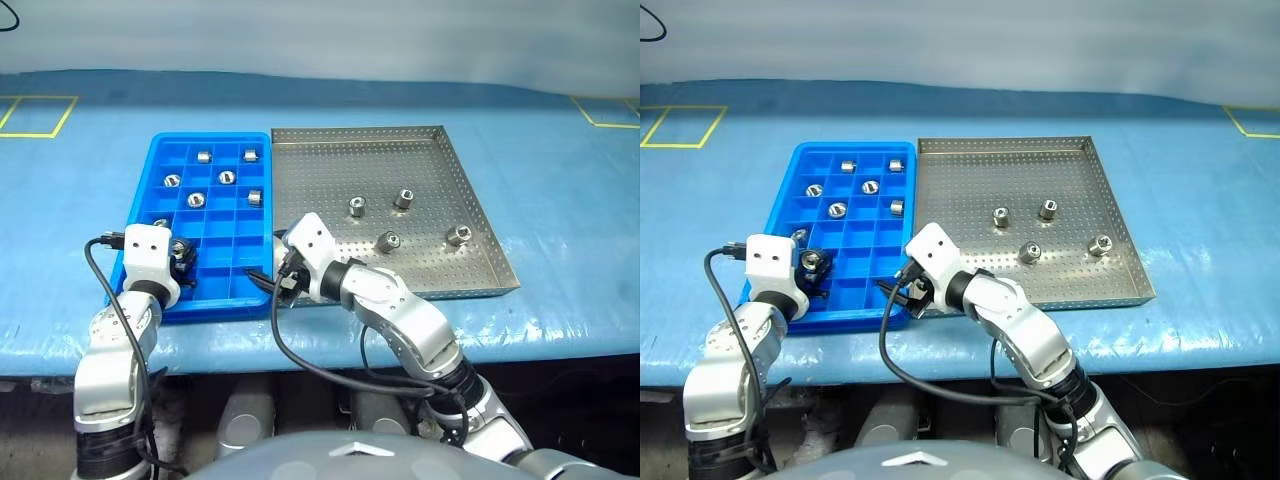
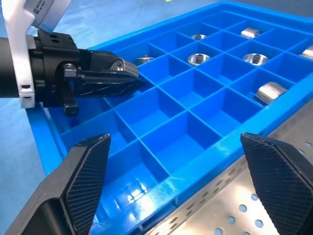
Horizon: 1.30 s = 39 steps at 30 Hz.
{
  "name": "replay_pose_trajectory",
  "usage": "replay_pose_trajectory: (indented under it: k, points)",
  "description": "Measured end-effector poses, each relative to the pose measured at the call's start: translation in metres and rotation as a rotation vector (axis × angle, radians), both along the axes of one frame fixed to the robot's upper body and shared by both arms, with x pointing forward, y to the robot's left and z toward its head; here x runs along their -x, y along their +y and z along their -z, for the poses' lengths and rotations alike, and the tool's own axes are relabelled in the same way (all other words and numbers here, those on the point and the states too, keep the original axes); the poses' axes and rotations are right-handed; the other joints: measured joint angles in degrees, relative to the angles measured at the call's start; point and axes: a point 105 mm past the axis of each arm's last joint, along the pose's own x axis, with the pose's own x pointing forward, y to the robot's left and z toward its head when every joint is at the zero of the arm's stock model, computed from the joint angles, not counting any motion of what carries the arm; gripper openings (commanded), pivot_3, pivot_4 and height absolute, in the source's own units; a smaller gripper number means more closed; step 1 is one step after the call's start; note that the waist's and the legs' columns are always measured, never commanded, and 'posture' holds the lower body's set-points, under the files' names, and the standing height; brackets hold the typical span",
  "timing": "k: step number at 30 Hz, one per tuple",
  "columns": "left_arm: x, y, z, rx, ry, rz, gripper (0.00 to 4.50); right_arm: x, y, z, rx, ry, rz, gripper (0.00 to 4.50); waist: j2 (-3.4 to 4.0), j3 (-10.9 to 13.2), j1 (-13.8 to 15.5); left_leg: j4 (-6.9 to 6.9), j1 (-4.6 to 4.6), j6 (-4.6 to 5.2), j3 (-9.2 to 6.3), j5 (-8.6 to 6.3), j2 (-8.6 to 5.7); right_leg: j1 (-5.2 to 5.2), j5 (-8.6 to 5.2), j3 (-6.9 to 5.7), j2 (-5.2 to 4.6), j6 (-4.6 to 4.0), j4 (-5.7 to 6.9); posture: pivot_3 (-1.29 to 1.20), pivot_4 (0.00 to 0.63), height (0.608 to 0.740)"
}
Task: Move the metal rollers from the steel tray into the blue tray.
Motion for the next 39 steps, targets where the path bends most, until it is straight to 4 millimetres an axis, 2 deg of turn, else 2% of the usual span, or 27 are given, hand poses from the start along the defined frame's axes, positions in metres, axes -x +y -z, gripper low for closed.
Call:
replay_pose_trajectory:
  k: [4, 6, 9, 12, 14, 16, 20, 27, 32, 39]
  points:
    - [-0.001, 0.003, -0.001, 0.012, 0.005, -0.014, 3.68, -0.001, -0.009, 0.001, -0.003, 0.011, 0.050, 4.50, 0.00, 0.00, -0.23, -0.01, 0.01, 0.00, -0.02, 0.00, 0.01, 0.00, -0.02, -0.02, 0.00, 0.00, 0.01, -0.01, 0.150, 0.740]
    - [-0.004, -0.002, -0.006, 0.034, -0.012, 0.015, 4.35, -0.002, -0.012, -0.001, -0.006, 0.007, 0.071, 4.50, 0.00, 0.00, -0.22, 0.03, 0.00, 0.00, -0.03, 0.00, 0.00, 0.01, -0.01, -0.02, -0.01, 0.01, 0.01, -0.02, 0.150, 0.740]
    - [-0.019, -0.020, -0.030, 0.095, -0.095, 0.117, 4.43, -0.002, -0.018, -0.004, -0.014, 0.001, 0.102, 4.50, -0.01, 0.00, -0.34, 0.08, -0.02, 0.00, -0.03, 0.00, -0.01, 0.02, -0.01, -0.04, -0.02, 0.02, 0.01, -0.04, 0.150, 0.740]
    - [-0.043, -0.051, -0.076, 0.145, -0.236, 0.299, 4.43, -0.004, -0.029, -0.004, -0.013, 0.005, 0.155, 4.50, -0.01, -0.01, -0.72, 0.11, -0.01, 0.00, -0.03, 0.00, -0.04, 0.07, 0.01, -0.03, -0.01, 0.03, 0.01, -0.08, 0.150, 0.740]
    - [-0.061, -0.069, -0.093, 0.139, -0.269, 0.398, 4.43, -0.007, -0.040, -0.002, -0.005, 0.008, 0.204, 4.50, 0.00, -0.01, -1.27, 0.10, 0.01, 0.00, -0.02, 0.01, -0.10, 0.11, 0.01, -0.01, 0.01, 0.05, 0.00, -0.09, 0.150, 0.740]
    - [-0.077, -0.085, -0.095, 0.133, -0.256, 0.462, 4.43, -0.009, -0.051, 0.003, 0.009, 0.018, 0.250, 4.50, 0.01, -0.02, -1.74, 0.09, -0.01, 0.01, 0.00, 0.00, -0.19, 0.09, 0.02, 0.02, 0.04, 0.06, -0.03, -0.11, 0.150, 0.740]
    - [-0.109, -0.121, -0.077, 0.086, -0.168, 0.574, 4.43, -0.007, -0.069, 0.013, 0.027, 0.052, 0.337, 4.50, 0.01, -0.01, -3.32, -0.01, -0.03, 0.03, 0.03, 0.00, -0.35, 0.01, 0.05, 0.10, 0.09, 0.08, -0.04, -0.18, 0.150, 0.740]
    - [-0.134, -0.175, -0.038, 0.076, -0.042, 0.726, 4.43, -0.002, -0.088, 0.013, -0.003, 0.066, 0.468, 4.50, 0.01, -0.01, -6.39, -0.07, -0.06, 0.06, 0.03, -0.02, -0.33, -0.04, 0.17, 0.20, 0.13, 0.34, -0.08, -0.27, 0.150, 0.740]
    - [-0.140, -0.192, -0.006, 0.057, 0.051, 0.747, 4.43, 0.002, -0.095, 0.013, -0.008, 0.072, 0.514, 4.50, 0.01, -0.01, -8.86, -0.06, -0.06, 0.06, 0.03, -0.03, -0.30, -0.03, 0.19, 0.27, 0.13, 0.38, -0.08, -0.31, 0.150, 0.740]
    - [-0.145, -0.197, 0.017, 0.014, 0.108, 0.731, 4.43, 0.003, -0.098, 0.010, -0.015, 0.060, 0.543, 4.50, 0.00, -0.01, -12.44, -0.06, -0.07, 0.07, 0.00, -0.03, -0.15, -0.03, 0.21, 0.30, 0.12, 0.46, -0.08, -0.33, 0.150, 0.740]
